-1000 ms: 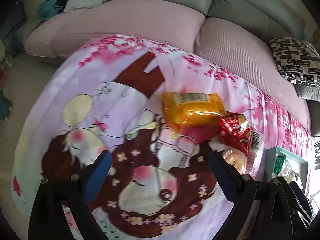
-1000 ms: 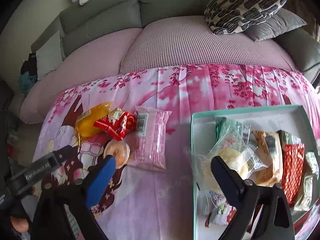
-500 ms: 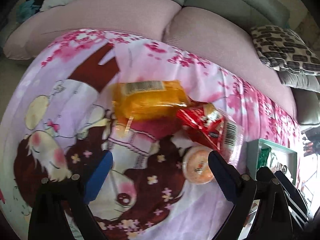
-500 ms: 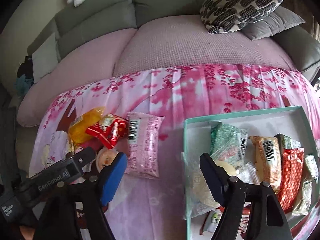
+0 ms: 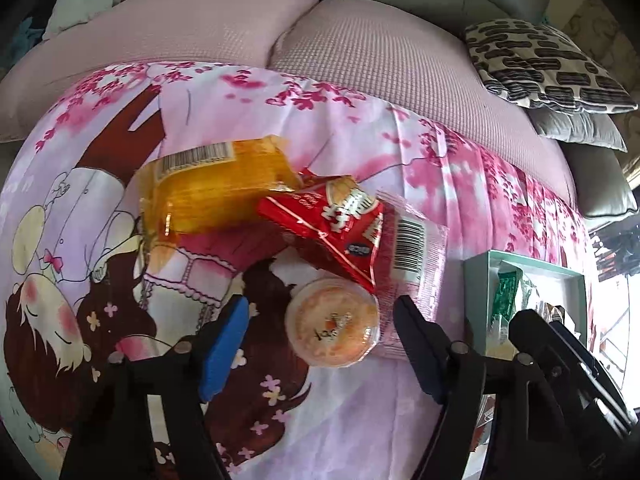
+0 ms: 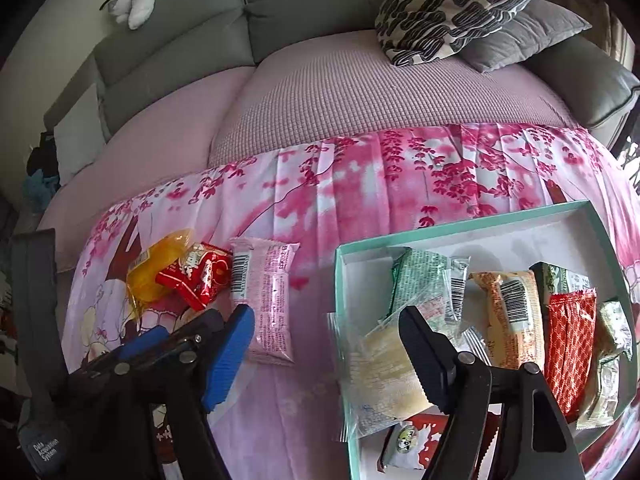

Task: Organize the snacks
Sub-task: 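Grasp the orange jelly cup with the left gripper while the right gripper moves to the pink packet, then grasp the pink barcode packet with the right gripper while the left gripper holds the cup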

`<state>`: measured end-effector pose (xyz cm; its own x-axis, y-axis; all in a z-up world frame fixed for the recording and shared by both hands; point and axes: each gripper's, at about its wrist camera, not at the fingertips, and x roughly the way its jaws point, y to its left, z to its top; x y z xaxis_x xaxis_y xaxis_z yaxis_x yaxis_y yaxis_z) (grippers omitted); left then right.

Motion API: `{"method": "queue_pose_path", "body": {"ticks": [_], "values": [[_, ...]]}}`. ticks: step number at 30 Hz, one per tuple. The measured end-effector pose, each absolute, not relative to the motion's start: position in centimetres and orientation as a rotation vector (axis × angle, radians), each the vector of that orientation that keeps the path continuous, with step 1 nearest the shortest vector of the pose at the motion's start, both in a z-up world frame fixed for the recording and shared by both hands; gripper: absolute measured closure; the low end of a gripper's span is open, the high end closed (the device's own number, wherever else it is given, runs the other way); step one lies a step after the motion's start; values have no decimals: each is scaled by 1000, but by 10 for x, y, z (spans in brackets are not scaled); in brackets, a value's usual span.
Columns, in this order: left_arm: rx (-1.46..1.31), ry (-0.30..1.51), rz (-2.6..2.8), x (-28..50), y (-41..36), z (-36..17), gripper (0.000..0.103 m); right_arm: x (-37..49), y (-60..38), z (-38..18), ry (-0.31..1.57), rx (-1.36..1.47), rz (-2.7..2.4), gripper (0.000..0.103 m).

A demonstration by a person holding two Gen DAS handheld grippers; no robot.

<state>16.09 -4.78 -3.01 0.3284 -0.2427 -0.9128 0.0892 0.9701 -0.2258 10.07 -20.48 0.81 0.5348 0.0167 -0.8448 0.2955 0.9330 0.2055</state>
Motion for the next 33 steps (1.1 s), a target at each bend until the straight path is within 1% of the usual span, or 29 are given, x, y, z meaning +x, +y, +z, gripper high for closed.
{"method": "queue_pose_path", "body": {"ticks": [1,2,3,9,12,14,18,21,24,29,33], "values": [[-140,1222,-211,161,-48,-31,43,101,-205,9,997,345,-174,25],[-146,1226,-212,161,-48,-32,52,100,-206,9,996,345,-175,26],[-150,1231,-210,161,-47,-34,53,100,-206,10,995,345,-176,25],[-165,1224,-172,162,-35,-32,53,104,-197,9,1007,334,-155,26],[-176,1229,-145,164,-24,-33,53,109,-186,6,1024,318,-128,30],[-198,1231,-129,164,-13,-34,53,112,-179,5,1032,304,-116,35],[-188,1221,-70,164,1,-33,53,122,-167,4,1048,279,-97,40],[-204,1221,-48,164,12,-34,53,134,-159,-4,1086,276,-66,42],[-220,1223,-45,165,16,-35,53,147,-148,-17,1138,250,-53,47],[-217,1223,-46,166,15,-36,53,165,-132,-34,1195,163,-70,51],[-219,1221,-52,167,14,-38,53,175,-128,-46,1222,134,-96,51]]}}
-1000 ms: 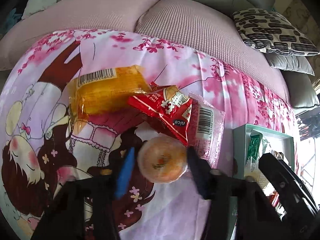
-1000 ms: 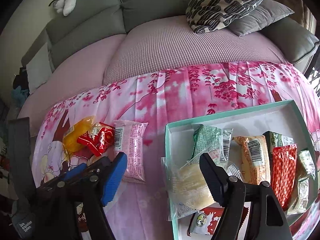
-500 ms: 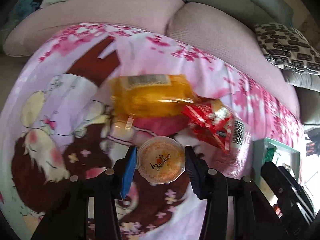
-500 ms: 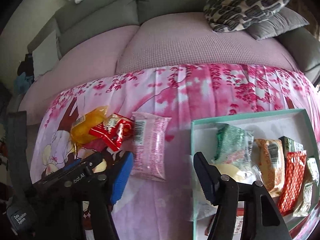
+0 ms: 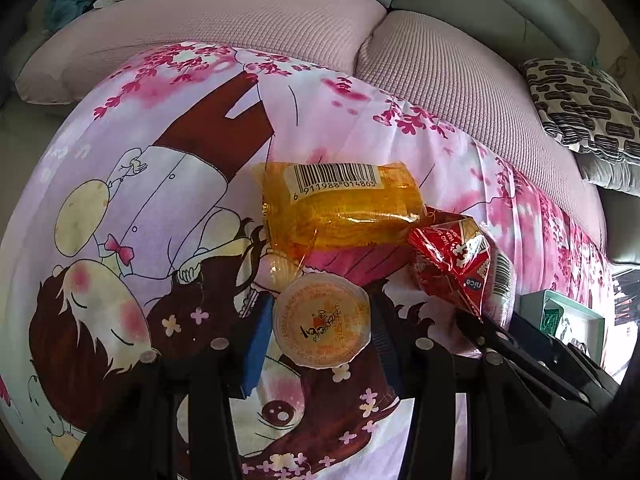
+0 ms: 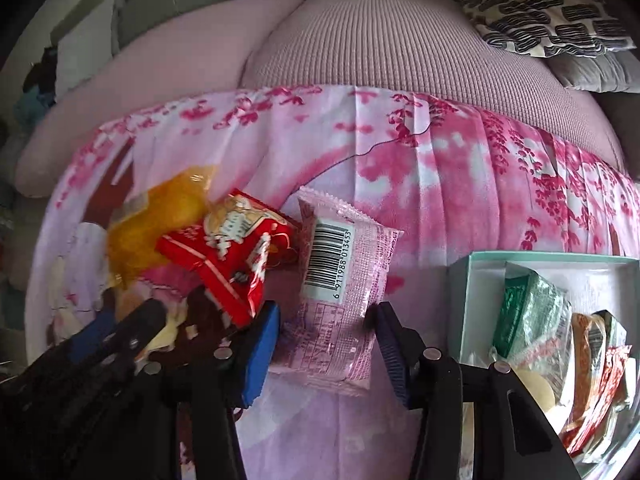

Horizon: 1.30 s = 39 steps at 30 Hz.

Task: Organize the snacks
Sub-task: 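Grasp the pink barcode packet with the right gripper while the left gripper holds the cup, then carry the cup and pink packet into the tray and open both grippers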

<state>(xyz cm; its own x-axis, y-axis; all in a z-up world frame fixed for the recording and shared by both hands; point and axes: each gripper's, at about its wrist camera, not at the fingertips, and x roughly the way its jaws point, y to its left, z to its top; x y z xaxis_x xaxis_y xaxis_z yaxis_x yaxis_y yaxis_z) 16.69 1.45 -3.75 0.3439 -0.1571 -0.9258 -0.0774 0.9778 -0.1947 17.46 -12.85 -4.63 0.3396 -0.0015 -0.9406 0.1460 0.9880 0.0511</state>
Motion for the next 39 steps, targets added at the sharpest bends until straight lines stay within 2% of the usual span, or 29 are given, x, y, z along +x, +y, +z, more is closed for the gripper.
{"method": "queue_pose_path", "body": {"ticks": [9,16,29,39], "values": [[-239,1245,-54,170,16,-46,53,186,-130,-65,1252,138,-103,52],[-250,1236,-59,170,18,-44,54,171,-135,-59,1214,177,-114,60],[-253,1212,-77,145,16,-27,54,101,-140,-21,1081,243,-98,60],[-198,1151,-122,138,-7,-2,54,91,-148,1,1021,239,-114,60]]}}
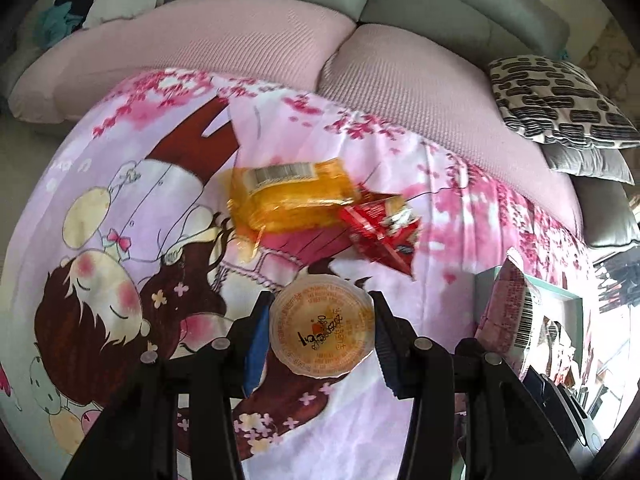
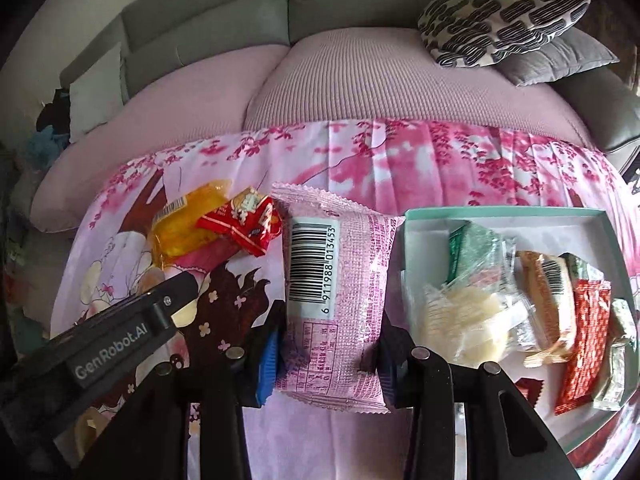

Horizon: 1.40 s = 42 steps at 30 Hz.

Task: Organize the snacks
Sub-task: 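Carry the cup and pink packet into the tray and open both grippers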

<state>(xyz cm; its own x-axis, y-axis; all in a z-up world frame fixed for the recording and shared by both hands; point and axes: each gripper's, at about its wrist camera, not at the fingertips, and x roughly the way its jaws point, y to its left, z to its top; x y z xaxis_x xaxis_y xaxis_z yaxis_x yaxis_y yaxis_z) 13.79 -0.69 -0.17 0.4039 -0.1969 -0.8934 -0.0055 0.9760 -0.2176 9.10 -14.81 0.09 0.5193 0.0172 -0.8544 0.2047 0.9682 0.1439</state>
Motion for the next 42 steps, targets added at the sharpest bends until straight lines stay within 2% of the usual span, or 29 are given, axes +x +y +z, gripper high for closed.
{"method": "queue_pose_path", "body": {"ticks": [14,26,39,42], "values": [[-99,1070,-243,127,-68,33,54,63,-234,31,917,374,-255,60],[39,1062,-524,88,-168,42,54,13,-345,11,915,517,-546,60],[211,1089,-584,54,-220,25,54,1,-357,1,965,557,-546,59],[221,1093,-589,51,-224,23,54,-5,-356,2,959,571,-548,53]]}}
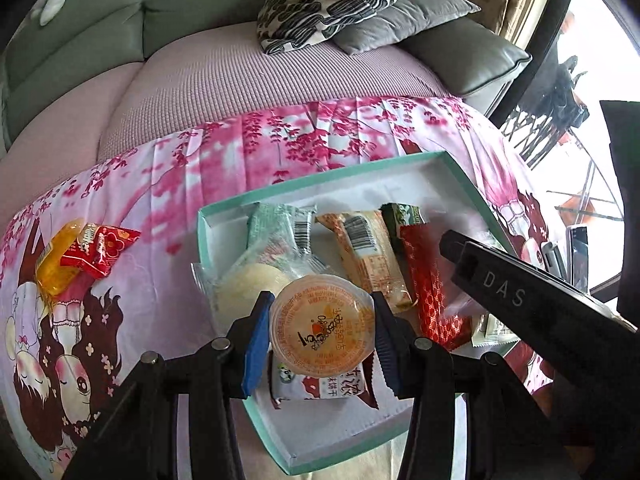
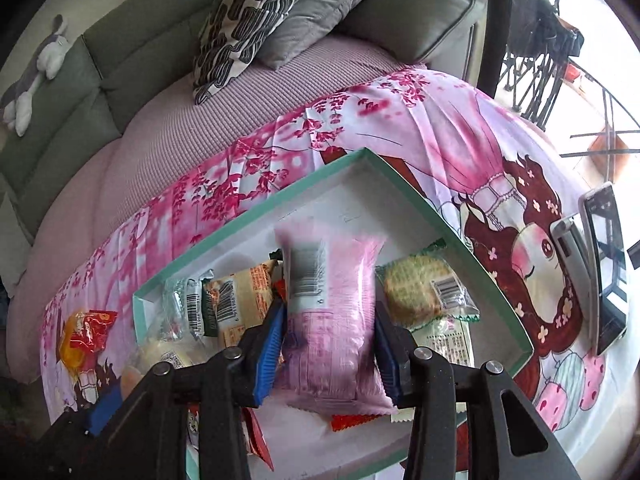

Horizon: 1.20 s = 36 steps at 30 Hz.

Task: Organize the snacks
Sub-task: 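Carry the cup and pink packet into the tray and open both grippers, then move both open grippers back from the tray to the remaining snacks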

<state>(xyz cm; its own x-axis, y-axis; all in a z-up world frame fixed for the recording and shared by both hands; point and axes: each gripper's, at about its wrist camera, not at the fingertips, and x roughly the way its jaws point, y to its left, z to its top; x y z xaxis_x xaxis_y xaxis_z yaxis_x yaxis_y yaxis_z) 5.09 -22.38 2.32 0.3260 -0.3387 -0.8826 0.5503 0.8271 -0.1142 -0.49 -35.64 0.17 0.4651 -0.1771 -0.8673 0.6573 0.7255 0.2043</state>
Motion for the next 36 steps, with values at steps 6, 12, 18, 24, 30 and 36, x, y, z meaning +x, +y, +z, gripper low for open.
{"method": "queue_pose_path", "body": {"ticks": [6,12,18,24,30,36], "values": [[226,1083,-600,46,-228,26,40,-12,-361,4,943,592,-557,38],[206,1065,-566,51,-217,34,32,-10,-361,1,951,602,-539,23],[132,1068,-431,76,-185,34,27,-2,-351,2,955,570,-515,15],[42,1077,-257,104,-139,29,21,11,-331,2,977,514,-478,12],[-27,1089,-140,122,-97,22,20,26,-304,6,991,435,-420,11],[-14,1117,-93,128,-72,12,20,38,-272,5,1007,358,-365,11]]}}
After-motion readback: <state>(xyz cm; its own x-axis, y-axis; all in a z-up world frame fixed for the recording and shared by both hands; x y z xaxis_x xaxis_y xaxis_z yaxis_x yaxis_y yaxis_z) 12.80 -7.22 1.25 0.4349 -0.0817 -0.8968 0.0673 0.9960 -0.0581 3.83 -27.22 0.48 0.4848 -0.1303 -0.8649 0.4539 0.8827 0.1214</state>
